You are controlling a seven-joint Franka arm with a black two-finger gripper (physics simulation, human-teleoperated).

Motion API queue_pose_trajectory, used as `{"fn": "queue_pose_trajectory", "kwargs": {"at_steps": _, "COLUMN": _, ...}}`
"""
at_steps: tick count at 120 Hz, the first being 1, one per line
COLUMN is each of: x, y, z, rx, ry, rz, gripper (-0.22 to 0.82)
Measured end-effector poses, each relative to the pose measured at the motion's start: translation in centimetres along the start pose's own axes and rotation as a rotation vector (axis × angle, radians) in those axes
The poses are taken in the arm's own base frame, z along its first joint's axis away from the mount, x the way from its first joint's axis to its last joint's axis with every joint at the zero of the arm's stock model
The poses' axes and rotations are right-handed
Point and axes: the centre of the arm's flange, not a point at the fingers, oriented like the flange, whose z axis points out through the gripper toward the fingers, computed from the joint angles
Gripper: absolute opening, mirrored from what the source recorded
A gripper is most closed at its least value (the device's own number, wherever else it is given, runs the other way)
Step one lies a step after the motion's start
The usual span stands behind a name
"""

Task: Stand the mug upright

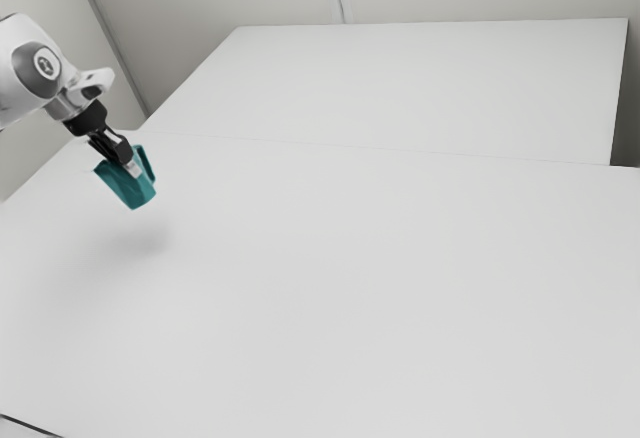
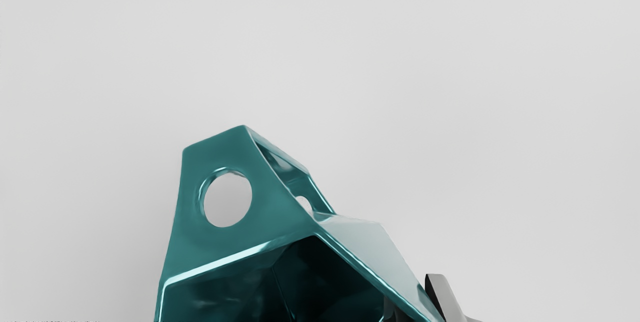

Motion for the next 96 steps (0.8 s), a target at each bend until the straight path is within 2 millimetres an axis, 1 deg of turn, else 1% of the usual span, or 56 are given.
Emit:
{"fn": "queue_pose_trajectory", "kwargs": {"at_steps": 12, "x": 1.3, "y": 3.5, "z": -0.2, "rx": 0.075, "ry": -0.027, "rz": 0.019, "gripper": -0.18}}
{"fn": "queue_pose_trajectory", "kwargs": {"at_steps": 35, "x": 1.6, "y": 9.2, "z": 1.6, "rx": 0.148, "ry": -0.046, "rz": 0.004, "gripper": -0.18}}
{"fn": "queue_pose_trajectory", "kwargs": {"at_steps": 46, "x": 1.3, "y": 12.2, "z": 3.6, "rx": 0.169, "ry": -0.055, "rz": -0.005, "gripper": -0.18}}
{"fn": "queue_pose_trajectory", "kwargs": {"at_steps": 67, "x": 1.3, "y": 17.0, "z": 8.2, "rx": 0.191, "ry": -0.034, "rz": -0.019, "gripper": -0.18}}
{"fn": "queue_pose_trajectory", "kwargs": {"at_steps": 72, "x": 1.2, "y": 17.7, "z": 9.1, "rx": 0.196, "ry": -0.024, "rz": -0.028, "gripper": -0.18}}
{"fn": "queue_pose_trajectory", "kwargs": {"at_steps": 78, "x": 1.1, "y": 17.8, "z": 10.0, "rx": 0.205, "ry": -0.013, "rz": -0.047, "gripper": -0.18}}
{"fn": "queue_pose_trajectory", "kwargs": {"at_steps": 96, "x": 0.5, "y": 16.5, "z": 12.6, "rx": 0.223, "ry": 0.010, "rz": -0.127, "gripper": -0.18}}
